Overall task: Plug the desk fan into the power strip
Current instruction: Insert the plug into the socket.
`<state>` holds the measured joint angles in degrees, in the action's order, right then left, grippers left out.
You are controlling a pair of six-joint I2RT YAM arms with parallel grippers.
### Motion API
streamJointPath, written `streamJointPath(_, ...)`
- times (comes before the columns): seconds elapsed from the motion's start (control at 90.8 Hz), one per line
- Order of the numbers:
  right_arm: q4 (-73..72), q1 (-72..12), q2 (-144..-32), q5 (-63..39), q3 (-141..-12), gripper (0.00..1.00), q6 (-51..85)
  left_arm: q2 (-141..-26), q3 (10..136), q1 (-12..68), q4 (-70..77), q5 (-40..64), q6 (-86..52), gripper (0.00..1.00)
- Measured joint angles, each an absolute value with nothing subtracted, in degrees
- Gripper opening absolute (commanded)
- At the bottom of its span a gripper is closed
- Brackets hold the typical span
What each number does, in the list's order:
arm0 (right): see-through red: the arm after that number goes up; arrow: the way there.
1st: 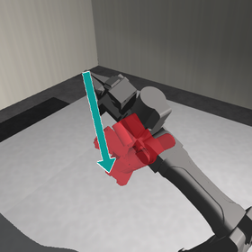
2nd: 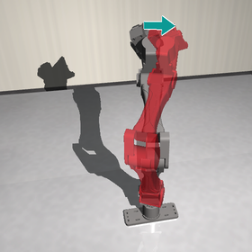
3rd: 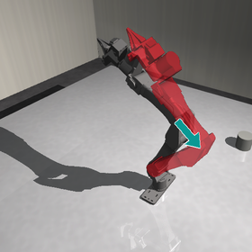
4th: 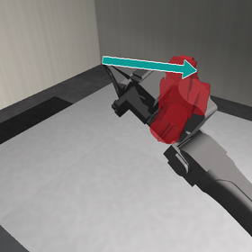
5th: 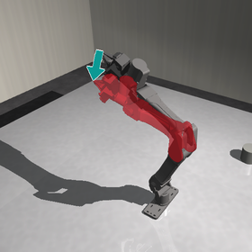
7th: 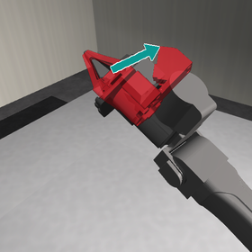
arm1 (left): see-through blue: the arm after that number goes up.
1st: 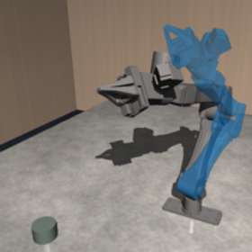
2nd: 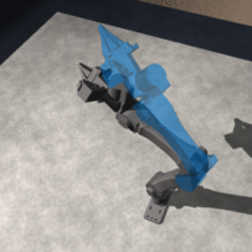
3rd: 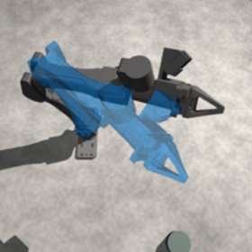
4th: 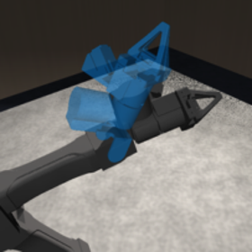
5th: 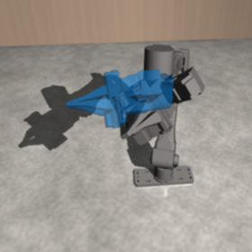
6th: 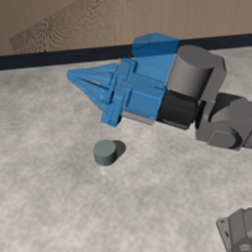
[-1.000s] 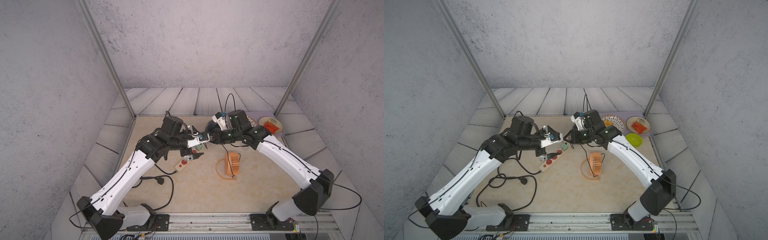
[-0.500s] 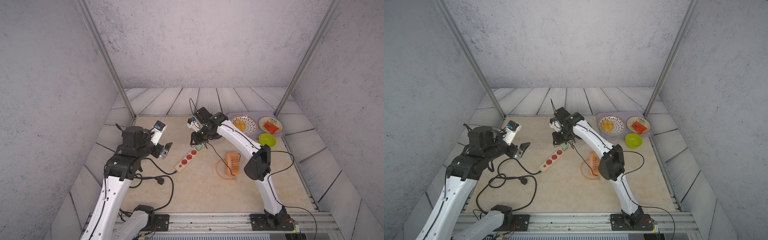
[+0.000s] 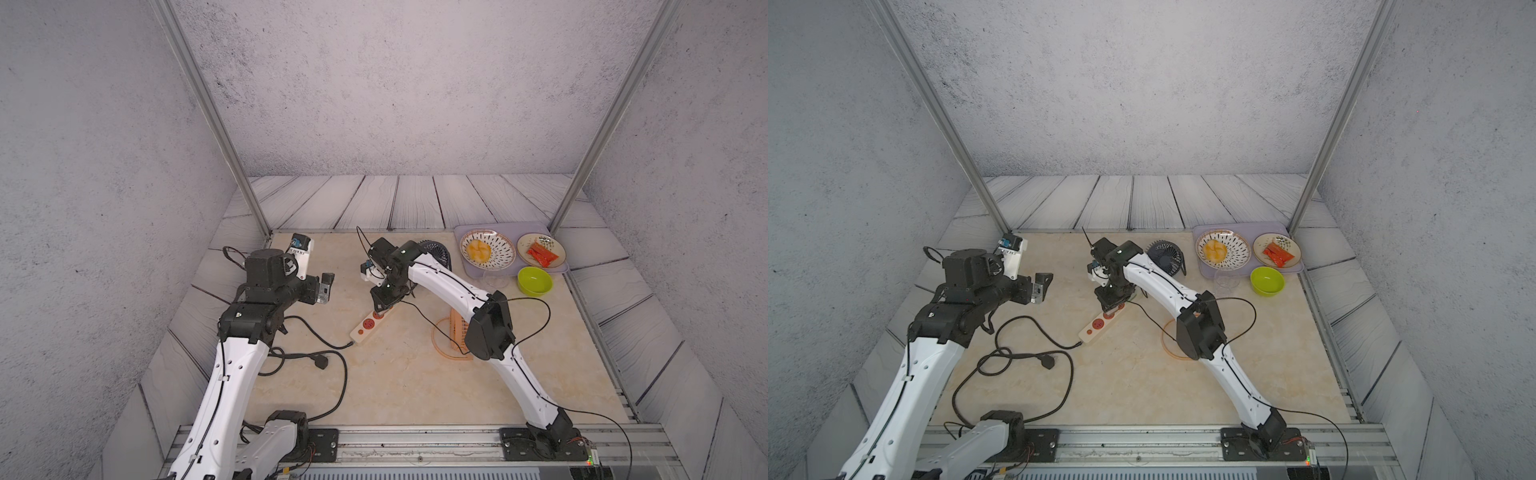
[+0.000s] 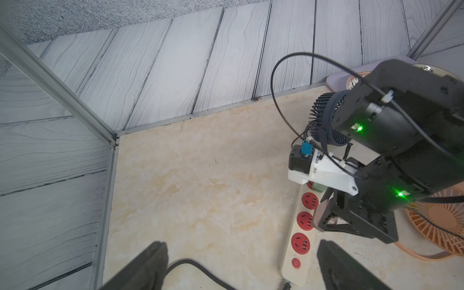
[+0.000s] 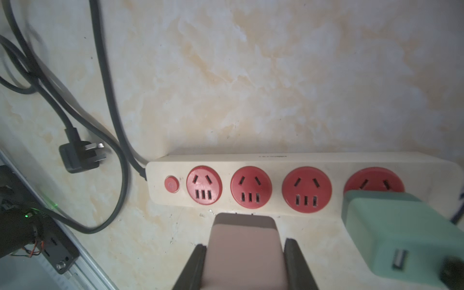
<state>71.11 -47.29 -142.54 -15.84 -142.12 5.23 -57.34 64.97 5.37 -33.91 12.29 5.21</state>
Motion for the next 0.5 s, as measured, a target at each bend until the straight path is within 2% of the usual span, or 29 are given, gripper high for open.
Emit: streamJointPath(0.495,71.37,-48.03,-144.38,-11.64,-144.4,0.0,1.23,-57.43,63.44,4.54,-33.08,13.85,3.68,1.0)
